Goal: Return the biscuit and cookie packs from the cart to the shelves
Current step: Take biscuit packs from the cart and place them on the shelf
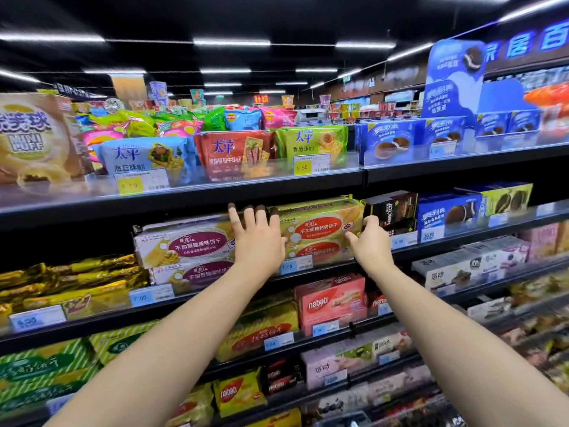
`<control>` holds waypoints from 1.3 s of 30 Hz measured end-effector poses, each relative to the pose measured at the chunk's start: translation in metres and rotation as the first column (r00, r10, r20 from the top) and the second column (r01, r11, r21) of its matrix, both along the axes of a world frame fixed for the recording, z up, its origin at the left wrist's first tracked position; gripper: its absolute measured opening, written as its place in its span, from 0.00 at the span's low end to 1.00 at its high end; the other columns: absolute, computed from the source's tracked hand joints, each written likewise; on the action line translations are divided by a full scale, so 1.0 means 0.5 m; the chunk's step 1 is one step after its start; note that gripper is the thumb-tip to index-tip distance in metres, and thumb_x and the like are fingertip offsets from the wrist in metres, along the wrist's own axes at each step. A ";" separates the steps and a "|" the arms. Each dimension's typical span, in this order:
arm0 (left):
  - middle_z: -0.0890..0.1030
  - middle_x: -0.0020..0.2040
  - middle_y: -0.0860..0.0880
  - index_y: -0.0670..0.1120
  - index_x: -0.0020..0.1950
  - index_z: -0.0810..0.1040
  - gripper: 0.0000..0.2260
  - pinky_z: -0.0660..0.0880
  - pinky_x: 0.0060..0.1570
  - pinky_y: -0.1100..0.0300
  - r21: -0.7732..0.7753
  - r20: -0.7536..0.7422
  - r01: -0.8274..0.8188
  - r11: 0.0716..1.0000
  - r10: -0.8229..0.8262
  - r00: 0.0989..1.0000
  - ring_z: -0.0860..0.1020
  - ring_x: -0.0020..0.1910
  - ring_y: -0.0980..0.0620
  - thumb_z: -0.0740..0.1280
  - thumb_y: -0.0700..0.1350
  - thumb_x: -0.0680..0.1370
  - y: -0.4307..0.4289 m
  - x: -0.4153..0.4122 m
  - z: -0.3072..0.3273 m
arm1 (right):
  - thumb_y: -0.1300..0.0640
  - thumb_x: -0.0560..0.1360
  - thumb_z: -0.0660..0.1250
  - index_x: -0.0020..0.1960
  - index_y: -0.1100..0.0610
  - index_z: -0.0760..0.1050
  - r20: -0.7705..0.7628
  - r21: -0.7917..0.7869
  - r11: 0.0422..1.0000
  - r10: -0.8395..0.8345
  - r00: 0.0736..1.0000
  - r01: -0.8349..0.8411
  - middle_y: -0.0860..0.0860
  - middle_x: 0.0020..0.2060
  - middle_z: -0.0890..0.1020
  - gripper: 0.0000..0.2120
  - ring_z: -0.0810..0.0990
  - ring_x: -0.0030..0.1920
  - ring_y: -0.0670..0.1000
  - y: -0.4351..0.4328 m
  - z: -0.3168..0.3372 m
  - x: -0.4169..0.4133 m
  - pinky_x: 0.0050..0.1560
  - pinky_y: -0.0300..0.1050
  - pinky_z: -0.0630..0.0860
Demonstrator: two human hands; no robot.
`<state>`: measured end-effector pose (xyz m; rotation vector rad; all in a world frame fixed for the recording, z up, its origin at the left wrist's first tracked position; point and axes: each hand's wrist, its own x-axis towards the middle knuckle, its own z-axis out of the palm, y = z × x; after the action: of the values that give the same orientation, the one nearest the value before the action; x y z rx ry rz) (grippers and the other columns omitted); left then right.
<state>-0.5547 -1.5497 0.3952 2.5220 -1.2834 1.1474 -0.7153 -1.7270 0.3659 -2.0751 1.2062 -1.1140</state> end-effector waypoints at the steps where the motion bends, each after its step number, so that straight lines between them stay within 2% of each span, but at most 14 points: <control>1: 0.74 0.64 0.40 0.46 0.64 0.74 0.24 0.40 0.72 0.29 -0.015 0.014 0.021 1.000 -0.021 1.000 0.66 0.65 0.37 0.68 0.60 0.75 -0.001 -0.002 -0.001 | 0.53 0.78 0.71 0.56 0.58 0.67 0.017 -0.001 1.000 -0.004 1.000 0.004 0.59 0.49 0.81 0.15 0.79 0.52 0.61 0.004 -0.004 0.000 0.45 0.48 0.68; 5: 0.68 0.65 0.40 0.48 0.72 0.67 0.34 0.49 0.74 0.33 -0.016 0.100 0.203 0.979 -0.201 0.975 0.66 0.65 0.38 0.76 0.48 0.69 0.000 -0.006 -0.022 | 0.54 0.79 0.70 0.46 0.53 0.67 0.043 -0.026 0.998 0.059 0.997 -0.058 0.51 0.40 0.79 0.11 0.79 0.44 0.55 0.019 -0.016 0.006 0.40 0.47 0.70; 7: 0.66 0.68 0.39 0.51 0.70 0.71 0.34 0.54 0.73 0.35 0.033 0.163 0.301 0.953 -0.302 0.939 0.64 0.67 0.36 0.77 0.41 0.66 0.002 -0.003 -0.042 | 0.53 0.79 0.69 0.43 0.51 0.69 0.003 -0.052 0.993 0.108 0.994 -0.108 0.48 0.40 0.79 0.11 0.79 0.43 0.52 0.027 -0.021 0.011 0.41 0.45 0.70; 9: 0.65 0.69 0.39 0.52 0.67 0.75 0.31 0.58 0.70 0.35 0.044 0.175 0.348 0.936 -0.350 0.920 0.63 0.68 0.35 0.76 0.39 0.65 0.003 0.003 -0.054 | 0.52 0.79 0.69 0.45 0.50 0.71 -0.024 -0.074 0.987 0.139 0.990 -0.141 0.48 0.43 0.79 0.07 0.78 0.45 0.50 0.032 -0.025 0.017 0.45 0.43 0.70; 15: 0.63 0.69 0.38 0.53 0.66 0.76 0.32 0.55 0.67 0.37 0.071 0.122 0.338 0.939 -0.344 0.931 0.62 0.68 0.35 0.78 0.39 0.63 -0.008 0.013 -0.045 | 0.55 0.80 0.67 0.50 0.51 0.72 -0.062 -0.109 0.983 0.140 0.988 -0.146 0.50 0.47 0.81 0.04 0.77 0.48 0.52 0.026 -0.018 0.027 0.48 0.44 0.70; 17: 0.64 0.69 0.39 0.54 0.66 0.76 0.32 0.56 0.66 0.38 0.072 0.121 0.335 0.939 -0.342 0.932 0.62 0.67 0.36 0.79 0.40 0.63 -0.011 0.018 -0.044 | 0.56 0.80 0.66 0.51 0.52 0.74 -0.068 -0.106 0.984 0.137 0.988 -0.143 0.50 0.49 0.81 0.02 0.79 0.50 0.53 0.023 -0.015 0.031 0.49 0.46 0.73; 21: 0.64 0.68 0.40 0.54 0.65 0.77 0.34 0.57 0.63 0.39 0.067 0.102 0.341 0.938 -0.346 0.933 0.63 0.65 0.37 0.80 0.39 0.60 -0.018 0.026 -0.045 | 0.56 0.80 0.65 0.58 0.54 0.76 -0.090 -0.113 0.984 0.127 0.988 -0.137 0.52 0.54 0.83 0.08 0.80 0.56 0.56 0.023 -0.014 0.036 0.58 0.52 0.77; 23: 0.63 0.68 0.41 0.54 0.65 0.77 0.35 0.61 0.63 0.37 0.070 0.069 0.335 0.940 -0.339 0.938 0.63 0.65 0.37 0.81 0.39 0.60 -0.021 0.027 -0.047 | 0.56 0.80 0.64 0.62 0.54 0.75 -0.103 -0.105 0.986 0.121 0.987 -0.132 0.53 0.57 0.83 0.11 0.80 0.58 0.57 0.025 -0.016 0.038 0.60 0.55 0.77; 26: 0.60 0.70 0.42 0.55 0.69 0.74 0.35 0.67 0.61 0.30 0.089 0.000 0.319 0.944 -0.320 0.947 0.60 0.67 0.38 0.80 0.40 0.64 -0.022 0.028 -0.048 | 0.54 0.81 0.64 0.61 0.54 0.76 -0.112 -0.096 0.987 0.119 0.987 -0.130 0.52 0.56 0.83 0.10 0.81 0.56 0.56 0.029 -0.026 0.037 0.57 0.54 0.78; 29: 0.57 0.71 0.43 0.54 0.71 0.71 0.34 0.65 0.64 0.29 0.119 -0.035 0.320 0.940 -0.319 0.947 0.57 0.69 0.39 0.79 0.41 0.67 -0.023 0.029 -0.044 | 0.52 0.81 0.63 0.60 0.53 0.75 -0.121 -0.099 0.984 0.137 0.983 -0.149 0.51 0.54 0.83 0.10 0.81 0.54 0.55 0.038 -0.037 0.033 0.52 0.49 0.77; 34: 0.62 0.71 0.41 0.52 0.70 0.75 0.34 0.63 0.66 0.32 0.104 0.013 0.345 0.933 -0.348 0.937 0.61 0.69 0.39 0.80 0.40 0.65 -0.013 0.030 -0.056 | 0.50 0.81 0.64 0.64 0.53 0.76 -0.149 -0.105 0.979 0.157 0.976 -0.174 0.50 0.57 0.83 0.13 0.81 0.57 0.52 0.060 -0.039 0.025 0.58 0.51 0.79; 37: 0.65 0.75 0.40 0.51 0.71 0.74 0.26 0.57 0.70 0.36 0.089 0.056 0.370 0.925 -0.376 0.925 0.62 0.73 0.38 0.74 0.45 0.73 0.002 0.020 -0.077 | 0.50 0.81 0.64 0.63 0.54 0.77 -0.198 -0.111 0.975 0.166 0.966 -0.191 0.51 0.56 0.83 0.13 0.81 0.56 0.53 0.077 -0.046 0.013 0.57 0.53 0.79; 39: 0.64 0.78 0.40 0.51 0.74 0.72 0.24 0.56 0.73 0.37 0.067 0.057 0.382 0.922 -0.385 0.921 0.61 0.77 0.39 0.69 0.49 0.78 0.016 0.008 -0.083 | 0.50 0.81 0.64 0.62 0.54 0.77 -0.236 -0.114 0.970 0.183 0.954 -0.215 0.51 0.55 0.82 0.13 0.80 0.54 0.53 0.092 -0.055 0.005 0.55 0.51 0.79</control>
<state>-0.5506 -1.5419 0.3539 2.1375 -1.7492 1.1254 -0.7129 -1.6811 0.3385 -2.4215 1.0120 -0.9126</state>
